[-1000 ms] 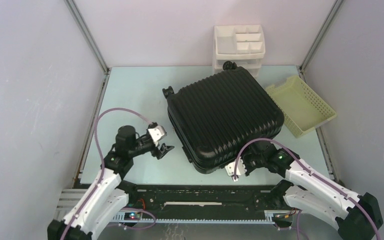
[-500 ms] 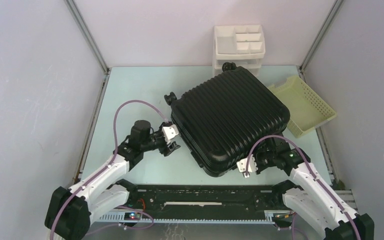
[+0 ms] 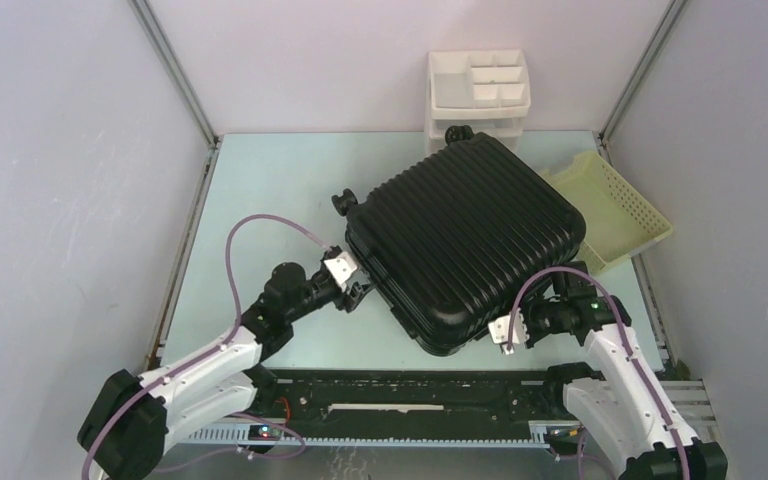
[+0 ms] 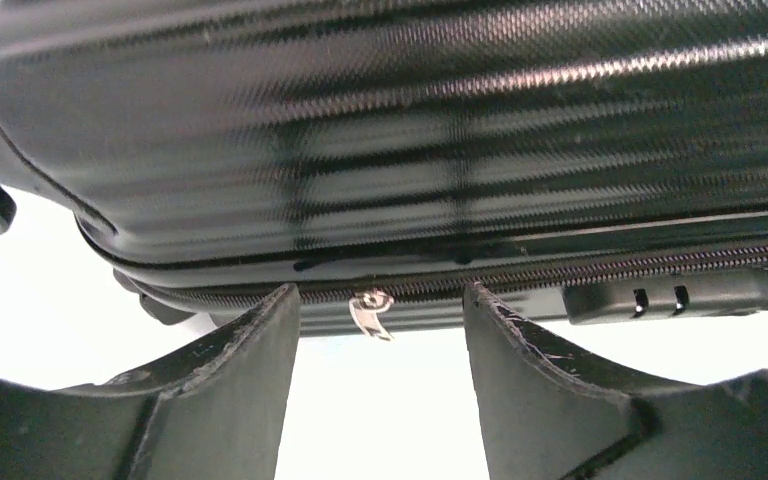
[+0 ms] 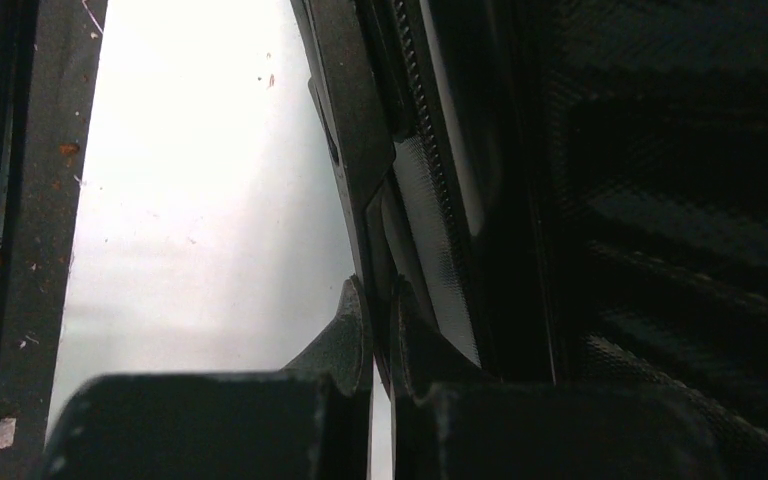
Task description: Open, take out, and arrange the luggage
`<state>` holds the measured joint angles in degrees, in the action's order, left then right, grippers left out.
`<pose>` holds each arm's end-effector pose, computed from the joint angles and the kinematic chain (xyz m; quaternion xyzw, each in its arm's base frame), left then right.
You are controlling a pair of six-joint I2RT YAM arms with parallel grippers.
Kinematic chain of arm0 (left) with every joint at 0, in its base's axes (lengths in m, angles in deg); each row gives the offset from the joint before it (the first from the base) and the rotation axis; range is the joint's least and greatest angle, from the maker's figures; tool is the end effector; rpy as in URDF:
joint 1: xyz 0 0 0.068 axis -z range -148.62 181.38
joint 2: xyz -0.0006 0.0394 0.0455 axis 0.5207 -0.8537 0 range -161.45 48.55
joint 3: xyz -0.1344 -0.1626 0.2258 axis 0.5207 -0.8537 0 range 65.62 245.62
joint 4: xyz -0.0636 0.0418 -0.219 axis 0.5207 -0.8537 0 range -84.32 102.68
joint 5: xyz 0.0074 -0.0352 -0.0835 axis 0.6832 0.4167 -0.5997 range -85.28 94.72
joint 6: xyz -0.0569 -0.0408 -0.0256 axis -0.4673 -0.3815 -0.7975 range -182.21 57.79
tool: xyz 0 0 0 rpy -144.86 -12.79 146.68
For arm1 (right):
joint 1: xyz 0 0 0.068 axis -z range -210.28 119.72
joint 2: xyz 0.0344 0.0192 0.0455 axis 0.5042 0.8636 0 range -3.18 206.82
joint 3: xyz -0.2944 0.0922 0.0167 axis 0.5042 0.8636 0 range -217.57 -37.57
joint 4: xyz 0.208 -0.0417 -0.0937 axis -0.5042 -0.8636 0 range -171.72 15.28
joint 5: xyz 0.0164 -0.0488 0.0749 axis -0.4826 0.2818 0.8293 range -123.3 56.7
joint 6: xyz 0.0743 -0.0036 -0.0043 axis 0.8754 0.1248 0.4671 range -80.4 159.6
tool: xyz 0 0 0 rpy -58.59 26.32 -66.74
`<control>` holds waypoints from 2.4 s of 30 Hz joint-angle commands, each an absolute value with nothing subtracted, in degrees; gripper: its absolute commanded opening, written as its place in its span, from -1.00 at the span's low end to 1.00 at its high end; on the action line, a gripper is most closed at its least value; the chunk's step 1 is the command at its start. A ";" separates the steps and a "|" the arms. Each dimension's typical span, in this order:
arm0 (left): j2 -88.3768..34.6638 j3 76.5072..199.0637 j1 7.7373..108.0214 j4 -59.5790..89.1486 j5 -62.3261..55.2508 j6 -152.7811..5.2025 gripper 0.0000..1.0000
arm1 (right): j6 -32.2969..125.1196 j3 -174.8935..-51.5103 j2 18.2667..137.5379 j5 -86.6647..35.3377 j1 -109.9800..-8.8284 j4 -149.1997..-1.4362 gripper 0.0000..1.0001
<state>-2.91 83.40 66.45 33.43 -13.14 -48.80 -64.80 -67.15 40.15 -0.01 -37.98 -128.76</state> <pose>0.1306 -0.1152 0.2509 0.4055 0.6649 -0.2349 0.5816 0.0648 0.0435 0.2108 -0.8107 0.4793 0.0489 0.3328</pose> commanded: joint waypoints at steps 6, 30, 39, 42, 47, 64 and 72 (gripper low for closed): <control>3.26 70.58 68.76 48.57 -4.39 -56.54 0.34 | -68.42 -68.95 41.06 -0.38 -32.49 -137.16 -1.00; -19.10 78.55 68.65 64.39 -7.43 -51.72 0.08 | -71.91 -68.94 42.91 1.41 -28.74 -141.88 -1.00; -20.25 78.20 68.63 68.68 -10.90 -55.16 -0.63 | -71.84 -68.94 43.80 2.15 -28.61 -141.77 -1.00; -19.74 76.94 68.54 70.12 -9.60 -56.06 -0.96 | -71.93 -68.94 44.06 2.22 -28.56 -141.68 -1.00; -18.10 75.71 67.61 68.35 -6.30 -57.21 -1.00 | -71.94 -68.94 44.16 1.70 -28.49 -141.53 -1.00; -17.95 84.34 56.05 54.19 3.28 -69.00 -1.00 | -71.76 -68.94 44.33 1.23 -28.17 -140.99 -1.00; -21.58 88.77 55.68 51.87 13.41 -72.84 -1.00 | -71.58 -68.65 44.36 1.03 -28.17 -140.92 -1.00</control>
<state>-20.90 83.22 58.56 49.50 -2.50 -70.00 -75.62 -68.40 44.11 5.81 -29.61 -135.26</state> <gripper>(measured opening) 0.022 0.031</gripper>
